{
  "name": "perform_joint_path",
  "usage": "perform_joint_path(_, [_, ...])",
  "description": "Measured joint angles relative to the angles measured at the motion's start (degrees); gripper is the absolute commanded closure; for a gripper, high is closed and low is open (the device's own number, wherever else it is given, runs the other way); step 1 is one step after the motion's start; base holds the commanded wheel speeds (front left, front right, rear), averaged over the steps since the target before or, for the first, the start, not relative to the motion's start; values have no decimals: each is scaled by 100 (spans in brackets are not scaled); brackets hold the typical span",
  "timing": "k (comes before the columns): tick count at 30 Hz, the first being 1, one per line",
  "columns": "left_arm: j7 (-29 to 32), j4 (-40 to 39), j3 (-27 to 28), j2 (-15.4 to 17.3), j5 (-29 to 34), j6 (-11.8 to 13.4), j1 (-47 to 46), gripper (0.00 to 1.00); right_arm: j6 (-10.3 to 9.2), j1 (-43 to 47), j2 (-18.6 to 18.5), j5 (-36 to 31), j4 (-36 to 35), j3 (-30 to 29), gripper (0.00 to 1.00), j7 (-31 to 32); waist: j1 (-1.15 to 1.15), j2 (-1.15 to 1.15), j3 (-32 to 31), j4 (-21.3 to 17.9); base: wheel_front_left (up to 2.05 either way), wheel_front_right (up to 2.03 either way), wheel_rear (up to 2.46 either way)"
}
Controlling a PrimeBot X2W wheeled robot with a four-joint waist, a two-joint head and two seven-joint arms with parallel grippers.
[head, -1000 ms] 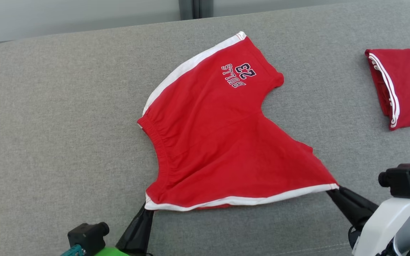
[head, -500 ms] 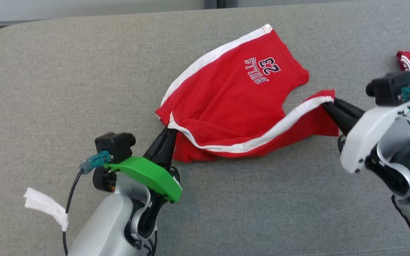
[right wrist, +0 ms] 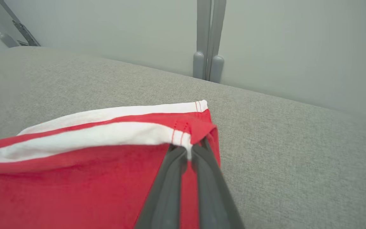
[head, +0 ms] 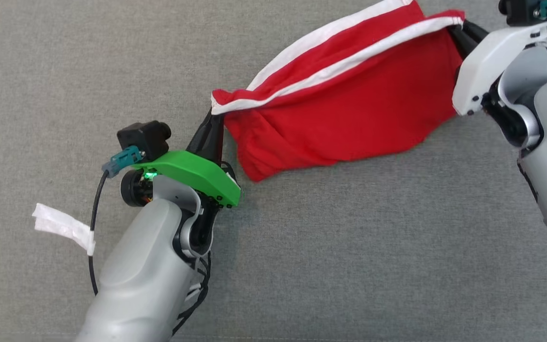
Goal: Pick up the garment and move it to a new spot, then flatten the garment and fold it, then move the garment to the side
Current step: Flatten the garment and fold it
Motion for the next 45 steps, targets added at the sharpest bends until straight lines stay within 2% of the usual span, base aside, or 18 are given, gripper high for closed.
perform_joint_path(8, [-220, 245, -445, -21, -334, -57, -417, 100, 0, -822, 100, -166, 1191, 181, 100, -481, 0, 0, 318, 311, 0, 0, 0])
perform_joint_path(17, [-469, 245, -1031, -24, -837, 60, -717, 100, 0, -1342, 185, -305, 2153, 221, 100, -884, 0, 0, 586, 560, 0, 0, 0])
perform_joint_path(18, [-491, 258, -1067, -24, -878, 68, -753, 98, 0, -1386, 191, -305, 2213, 222, 100, -917, 0, 0, 605, 577, 0, 0, 0])
perform_joint_path(19, [-502, 281, -1111, -24, -934, 92, -806, 86, 0, -1446, 202, -305, 2283, 225, 100, -973, 0, 0, 630, 595, 0, 0, 0])
perform_joint_path(20, [-517, 310, -1156, -24, -979, 97, -868, 57, 0, -1501, 218, -305, 2357, 227, 100, -1020, 1, 0, 652, 611, 0, 0, 0])
perform_joint_path(21, [-525, 341, -1217, -24, -998, 98, -936, 34, 0, -1547, 243, -304, 2439, 222, 100, -1069, 0, 0, 672, 622, 0, 0, 0])
perform_joint_path(22, [-539, 366, -1259, -24, -1003, 99, -987, 0, 0, -1586, 275, -302, 2524, 209, 100, -1079, 0, 0, 687, 629, 0, 0, 0])
perform_joint_path(23, [-548, 391, -1294, -25, -1034, 104, -1034, 0, 0, -1619, 309, -299, 2619, 205, 59, -1081, 0, 0, 701, 634, 0, 0, 0])
perform_joint_path(24, [-567, 427, -1336, -27, -1061, 105, -1072, 0, 0, -1638, 346, -290, 2709, 205, 0, -1082, 0, 0, 710, 638, 0, 0, 0])
perform_joint_path(28, [-645, 575, -1403, -29, -1160, 112, -1106, 0, 0, -1695, 443, -218, 3010, 230, 0, -1099, 0, 0, 674, 630, 0, 0, 0])
perform_joint_path(32, [-698, 691, -1238, -18, -1107, 121, -1056, 0, 0, -1694, 500, -20, 3082, 318, 0, -968, 0, 0, 541, 599, 0, 0, 0])
perform_joint_path(35, [-717, 445, -942, 188, -817, 115, -550, 0, 0, -1540, 350, 247, 3087, 401, 0, -614, 0, 0, 293, 562, 0, 0, 0])
perform_joint_path(40, [-723, -446, -258, 385, 32, 85, 212, 0, 0, -1350, 116, 434, 3120, 300, 0, -505, 0, 0, 40, 589, 0, 0, 0])
perform_joint_path(45, [-724, -1287, 506, 456, 1129, -99, 1036, 0, -1, -1273, 29, 480, 3360, 108, 0, -447, 0, 0, -49, 731, 0, 0, 0])
